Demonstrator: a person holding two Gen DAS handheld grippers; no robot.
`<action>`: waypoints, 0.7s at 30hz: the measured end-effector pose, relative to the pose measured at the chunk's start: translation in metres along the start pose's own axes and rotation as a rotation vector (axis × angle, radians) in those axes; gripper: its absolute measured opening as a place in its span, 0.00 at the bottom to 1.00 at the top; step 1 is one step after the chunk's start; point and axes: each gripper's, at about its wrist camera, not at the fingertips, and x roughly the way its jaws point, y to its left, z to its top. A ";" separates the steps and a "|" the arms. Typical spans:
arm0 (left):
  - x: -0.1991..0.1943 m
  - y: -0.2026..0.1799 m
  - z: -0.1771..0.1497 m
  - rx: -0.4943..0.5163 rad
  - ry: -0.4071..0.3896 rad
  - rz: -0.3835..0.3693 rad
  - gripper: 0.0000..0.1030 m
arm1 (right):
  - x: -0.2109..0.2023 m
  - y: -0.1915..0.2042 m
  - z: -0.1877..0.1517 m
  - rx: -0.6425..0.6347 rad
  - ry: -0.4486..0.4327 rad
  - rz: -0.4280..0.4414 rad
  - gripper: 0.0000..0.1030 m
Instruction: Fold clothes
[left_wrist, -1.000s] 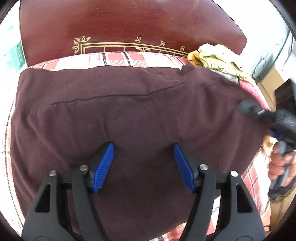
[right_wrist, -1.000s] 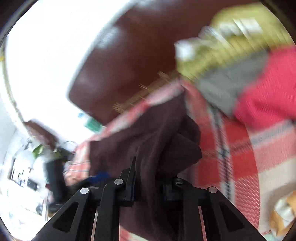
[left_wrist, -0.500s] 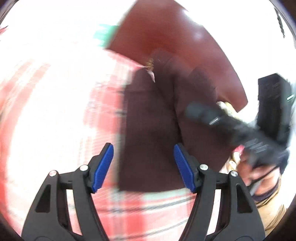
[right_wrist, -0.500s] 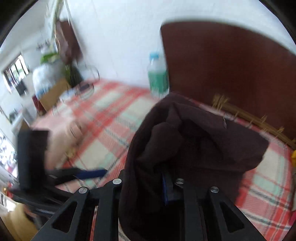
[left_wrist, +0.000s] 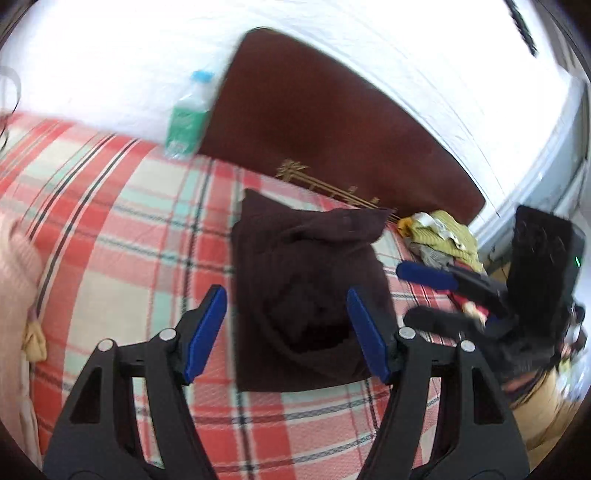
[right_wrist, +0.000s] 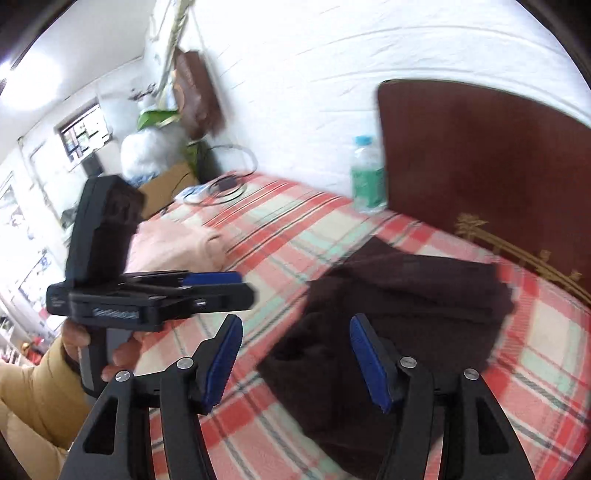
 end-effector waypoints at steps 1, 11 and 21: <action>0.006 -0.009 0.000 0.033 0.010 -0.014 0.67 | 0.000 -0.014 0.000 0.035 0.008 -0.028 0.61; 0.093 0.004 -0.012 0.005 0.210 0.022 0.67 | 0.060 -0.095 0.036 0.146 0.139 -0.083 0.38; 0.082 0.022 -0.015 -0.067 0.204 0.008 0.67 | 0.147 -0.112 0.068 0.175 0.256 -0.120 0.39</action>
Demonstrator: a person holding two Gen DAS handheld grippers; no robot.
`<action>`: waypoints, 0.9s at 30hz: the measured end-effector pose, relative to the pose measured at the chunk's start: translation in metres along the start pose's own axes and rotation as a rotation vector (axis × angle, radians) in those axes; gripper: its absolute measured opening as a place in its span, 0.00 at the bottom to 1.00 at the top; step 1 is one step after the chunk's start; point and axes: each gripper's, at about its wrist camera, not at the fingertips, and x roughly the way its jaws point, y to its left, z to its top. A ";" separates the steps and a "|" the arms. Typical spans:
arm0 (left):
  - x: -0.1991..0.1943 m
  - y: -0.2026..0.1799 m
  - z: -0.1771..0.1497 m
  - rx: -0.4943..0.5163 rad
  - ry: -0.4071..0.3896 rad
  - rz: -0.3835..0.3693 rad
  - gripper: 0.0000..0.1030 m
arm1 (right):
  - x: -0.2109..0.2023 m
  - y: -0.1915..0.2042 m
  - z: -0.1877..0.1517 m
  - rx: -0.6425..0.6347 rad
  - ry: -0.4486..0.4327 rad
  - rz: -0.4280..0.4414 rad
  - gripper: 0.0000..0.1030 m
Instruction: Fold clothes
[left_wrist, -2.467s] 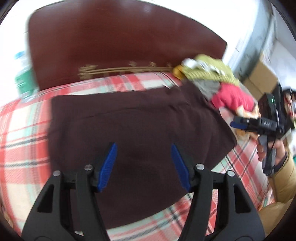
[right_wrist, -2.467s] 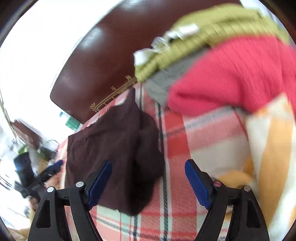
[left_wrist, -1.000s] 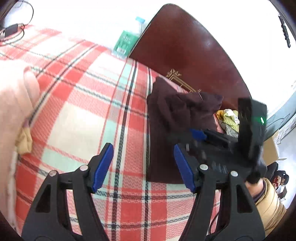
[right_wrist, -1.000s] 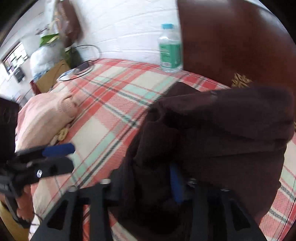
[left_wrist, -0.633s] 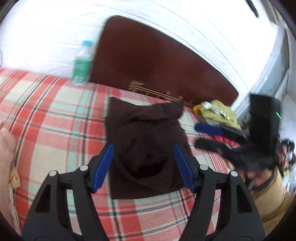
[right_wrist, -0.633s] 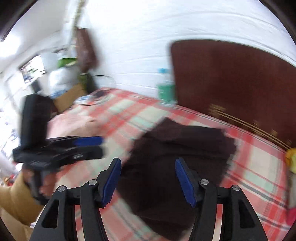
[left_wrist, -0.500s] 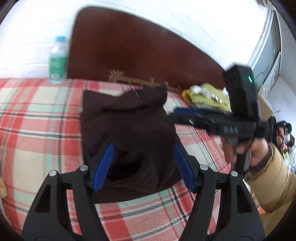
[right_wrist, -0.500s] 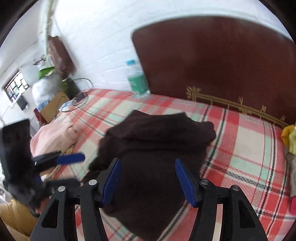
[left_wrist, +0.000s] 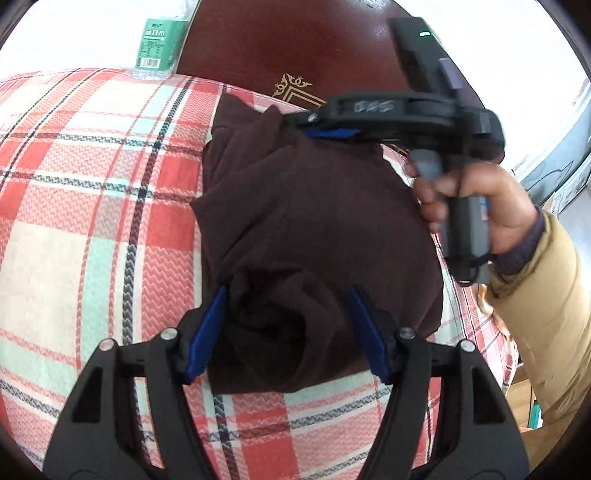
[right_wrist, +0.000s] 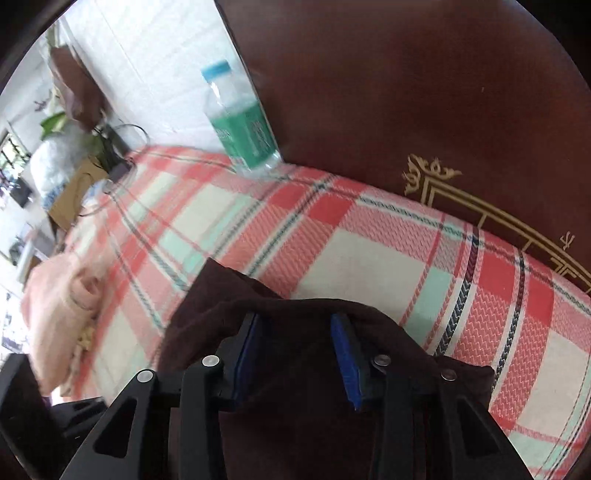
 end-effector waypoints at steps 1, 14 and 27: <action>-0.007 0.001 0.001 -0.008 -0.022 -0.006 0.67 | -0.004 0.000 0.000 0.006 -0.014 0.000 0.40; -0.003 0.021 0.010 -0.114 -0.022 -0.059 0.82 | -0.091 -0.028 -0.102 0.040 -0.158 0.124 0.65; 0.039 0.020 0.015 -0.120 0.082 -0.164 0.97 | -0.055 -0.086 -0.107 0.402 -0.162 0.346 0.84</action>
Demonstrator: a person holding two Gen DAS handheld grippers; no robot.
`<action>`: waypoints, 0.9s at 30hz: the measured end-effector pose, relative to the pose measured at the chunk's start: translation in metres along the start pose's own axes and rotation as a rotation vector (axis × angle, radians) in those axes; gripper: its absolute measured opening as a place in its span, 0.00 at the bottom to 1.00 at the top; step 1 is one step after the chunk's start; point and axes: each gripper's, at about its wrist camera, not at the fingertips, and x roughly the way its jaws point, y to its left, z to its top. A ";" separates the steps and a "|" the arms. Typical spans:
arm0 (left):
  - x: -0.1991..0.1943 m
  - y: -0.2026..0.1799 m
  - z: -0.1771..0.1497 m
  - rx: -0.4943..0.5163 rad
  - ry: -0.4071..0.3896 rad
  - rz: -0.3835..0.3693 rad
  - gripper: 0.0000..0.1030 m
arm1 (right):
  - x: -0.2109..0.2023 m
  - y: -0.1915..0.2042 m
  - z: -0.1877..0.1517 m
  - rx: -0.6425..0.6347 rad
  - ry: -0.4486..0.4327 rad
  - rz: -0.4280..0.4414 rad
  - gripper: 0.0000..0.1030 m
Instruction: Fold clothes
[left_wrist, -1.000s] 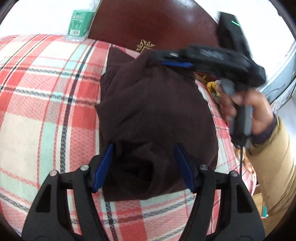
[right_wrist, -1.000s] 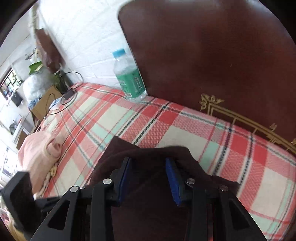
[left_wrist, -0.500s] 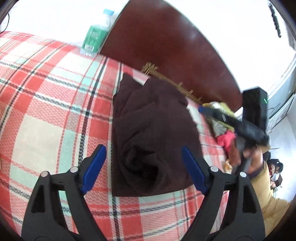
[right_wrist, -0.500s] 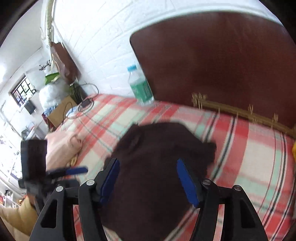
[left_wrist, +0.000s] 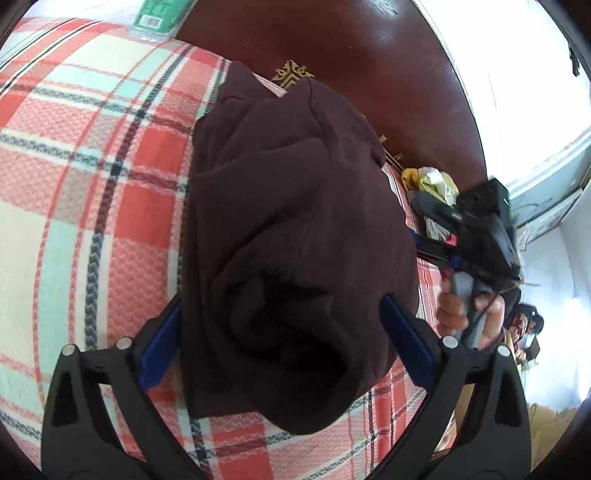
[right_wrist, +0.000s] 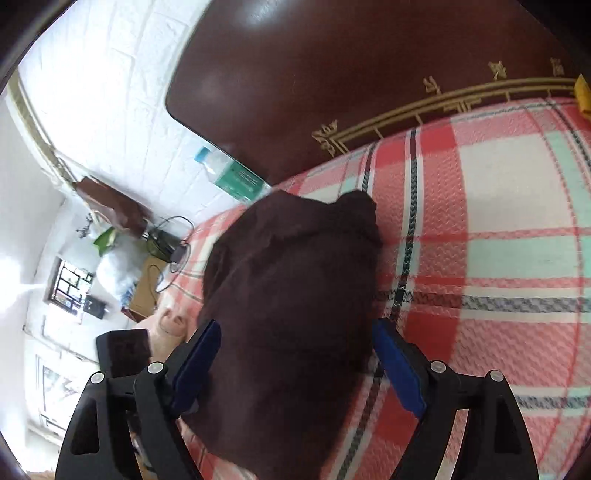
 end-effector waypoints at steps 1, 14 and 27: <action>0.000 0.000 0.000 -0.002 0.003 -0.001 0.95 | 0.010 0.001 0.001 -0.002 0.022 0.014 0.84; -0.024 -0.015 0.005 -0.057 0.001 -0.118 0.27 | 0.014 0.007 0.003 0.100 0.011 0.167 0.40; -0.248 -0.022 0.002 0.065 -0.286 -0.039 0.28 | 0.018 0.199 0.003 0.034 -0.035 0.479 0.40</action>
